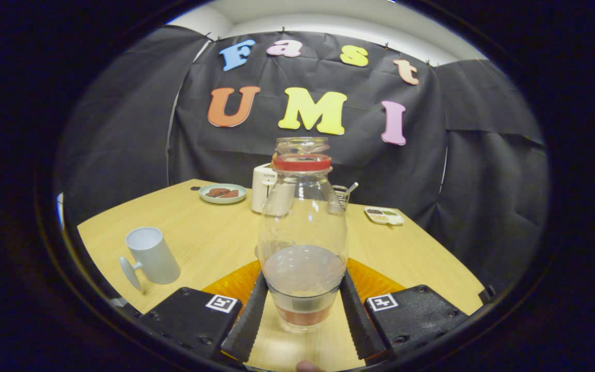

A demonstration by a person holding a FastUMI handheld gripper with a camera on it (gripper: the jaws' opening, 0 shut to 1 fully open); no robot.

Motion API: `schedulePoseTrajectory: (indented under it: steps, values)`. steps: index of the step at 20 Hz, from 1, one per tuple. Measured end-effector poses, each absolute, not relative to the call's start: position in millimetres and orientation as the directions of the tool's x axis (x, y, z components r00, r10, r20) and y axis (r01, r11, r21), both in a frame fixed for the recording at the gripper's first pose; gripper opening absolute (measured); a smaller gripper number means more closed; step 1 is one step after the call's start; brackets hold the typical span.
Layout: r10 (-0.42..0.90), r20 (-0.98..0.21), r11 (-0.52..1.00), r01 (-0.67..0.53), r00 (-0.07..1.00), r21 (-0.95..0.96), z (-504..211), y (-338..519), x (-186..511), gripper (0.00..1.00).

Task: Take the bottle from table, then pour the juice into the cup, finally place the bottle on the coaster

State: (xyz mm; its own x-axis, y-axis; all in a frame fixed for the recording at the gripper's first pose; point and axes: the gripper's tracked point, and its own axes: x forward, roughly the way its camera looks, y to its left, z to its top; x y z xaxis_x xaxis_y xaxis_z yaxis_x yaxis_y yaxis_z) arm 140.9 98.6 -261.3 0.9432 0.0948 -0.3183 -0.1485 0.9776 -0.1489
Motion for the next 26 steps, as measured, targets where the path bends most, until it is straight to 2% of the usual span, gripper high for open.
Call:
schedulePoseTrajectory:
  steps: [4, 7, 12, 26]
  values:
    - [0.072, -0.287, 0.936, -0.164, 0.955, -0.312, -248.3, 109.7, 145.7, 0.77]
    - [0.027, -0.230, 0.852, -0.143, 0.973, -0.504, -241.0, 119.7, 154.2, 0.76]
    - [0.025, -0.155, 0.682, -0.130, 0.988, -0.719, -237.5, 146.6, 166.3, 0.77]
    - [0.088, -0.159, 0.214, -0.174, 0.983, -0.961, -268.7, 194.9, 176.9, 0.77]
